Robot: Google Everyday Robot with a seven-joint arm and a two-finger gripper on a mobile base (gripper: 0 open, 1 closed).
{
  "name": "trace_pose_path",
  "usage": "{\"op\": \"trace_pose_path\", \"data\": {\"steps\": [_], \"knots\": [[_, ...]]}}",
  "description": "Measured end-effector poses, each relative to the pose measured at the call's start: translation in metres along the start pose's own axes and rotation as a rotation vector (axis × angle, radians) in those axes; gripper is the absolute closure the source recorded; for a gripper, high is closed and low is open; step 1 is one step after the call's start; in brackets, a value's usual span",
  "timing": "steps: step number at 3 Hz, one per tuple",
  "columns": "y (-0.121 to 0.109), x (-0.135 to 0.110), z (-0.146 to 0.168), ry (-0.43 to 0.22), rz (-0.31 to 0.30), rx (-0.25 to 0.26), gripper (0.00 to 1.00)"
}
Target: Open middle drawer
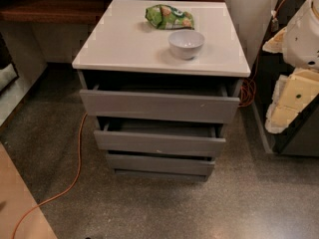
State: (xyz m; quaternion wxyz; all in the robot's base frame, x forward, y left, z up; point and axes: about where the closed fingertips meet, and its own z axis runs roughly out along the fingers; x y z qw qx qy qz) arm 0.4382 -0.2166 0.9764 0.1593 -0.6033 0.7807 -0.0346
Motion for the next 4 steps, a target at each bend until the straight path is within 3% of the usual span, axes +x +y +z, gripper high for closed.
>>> {"op": "trace_pose_path", "data": {"steps": [2,4], "knots": [[-0.007,0.005,0.014,-0.019,-0.021,-0.005,0.00],[-0.011,0.015,0.102,-0.110,-0.153,-0.086,0.00]]}}
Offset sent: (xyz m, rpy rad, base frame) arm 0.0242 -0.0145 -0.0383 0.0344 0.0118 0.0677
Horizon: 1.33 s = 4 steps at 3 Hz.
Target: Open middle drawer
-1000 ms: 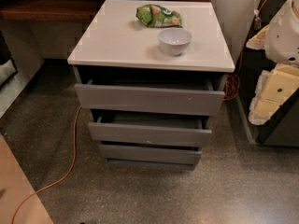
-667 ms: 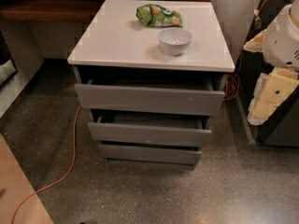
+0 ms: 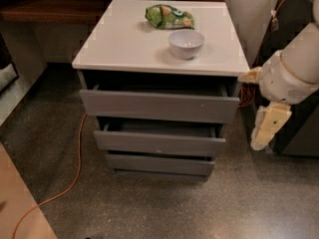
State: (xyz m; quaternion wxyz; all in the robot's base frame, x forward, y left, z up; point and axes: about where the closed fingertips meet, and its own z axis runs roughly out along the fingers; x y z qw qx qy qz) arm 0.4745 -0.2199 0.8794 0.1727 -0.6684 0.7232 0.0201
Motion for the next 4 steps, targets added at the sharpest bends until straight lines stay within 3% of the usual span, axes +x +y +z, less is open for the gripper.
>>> {"op": "trace_pose_path", "data": {"steps": [1,2,3,4], "knots": [[0.003,0.003,0.046,-0.067,-0.061,-0.030,0.00],[0.001,0.004,0.083,-0.123,-0.077,-0.011,0.00],[-0.010,0.006,0.159,-0.129,-0.118,0.064,0.00],[-0.012,0.006,0.162,-0.127,-0.120,0.074,0.00]]}}
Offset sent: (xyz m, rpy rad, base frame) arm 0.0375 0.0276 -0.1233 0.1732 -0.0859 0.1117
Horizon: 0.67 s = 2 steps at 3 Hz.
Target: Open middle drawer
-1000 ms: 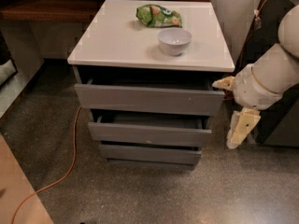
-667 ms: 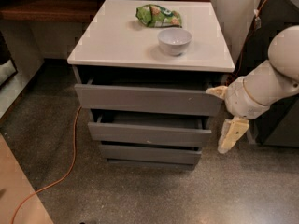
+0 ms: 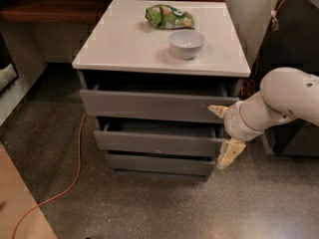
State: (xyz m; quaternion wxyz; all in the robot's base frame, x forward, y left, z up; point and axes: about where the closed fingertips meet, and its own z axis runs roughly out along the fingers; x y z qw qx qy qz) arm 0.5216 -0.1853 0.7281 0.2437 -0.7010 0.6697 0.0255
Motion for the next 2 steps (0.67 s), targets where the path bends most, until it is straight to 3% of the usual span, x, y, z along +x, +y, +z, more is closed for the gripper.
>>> {"op": "trace_pose_path", "data": {"steps": [1,2], "knots": [[0.007,0.008,0.018,0.011,-0.020,-0.040,0.00],[0.011,0.031,0.062,0.019,-0.054,-0.107,0.00]]}}
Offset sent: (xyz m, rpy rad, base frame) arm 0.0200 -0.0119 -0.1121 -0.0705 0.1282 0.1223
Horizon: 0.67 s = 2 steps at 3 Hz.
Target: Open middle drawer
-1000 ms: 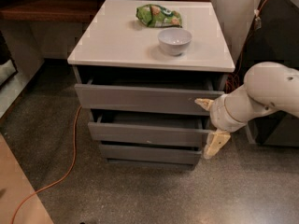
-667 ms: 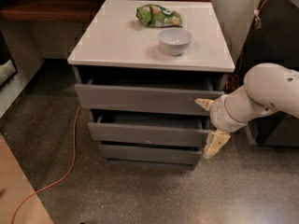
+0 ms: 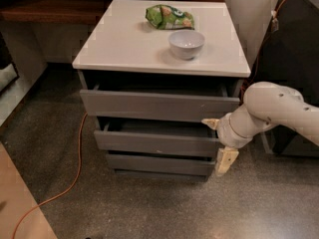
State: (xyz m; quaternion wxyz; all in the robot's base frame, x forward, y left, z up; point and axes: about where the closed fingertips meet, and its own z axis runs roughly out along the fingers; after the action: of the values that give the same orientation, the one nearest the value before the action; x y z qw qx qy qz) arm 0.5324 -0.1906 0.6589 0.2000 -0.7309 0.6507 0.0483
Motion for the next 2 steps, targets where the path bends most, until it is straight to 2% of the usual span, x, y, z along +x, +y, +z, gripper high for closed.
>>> {"op": "trace_pose_path", "data": {"steps": [1,2], "knots": [[-0.010,0.019,0.044,-0.033,-0.032,-0.034,0.00],[-0.021,0.031,0.089,-0.060,-0.092,-0.040,0.00]]}}
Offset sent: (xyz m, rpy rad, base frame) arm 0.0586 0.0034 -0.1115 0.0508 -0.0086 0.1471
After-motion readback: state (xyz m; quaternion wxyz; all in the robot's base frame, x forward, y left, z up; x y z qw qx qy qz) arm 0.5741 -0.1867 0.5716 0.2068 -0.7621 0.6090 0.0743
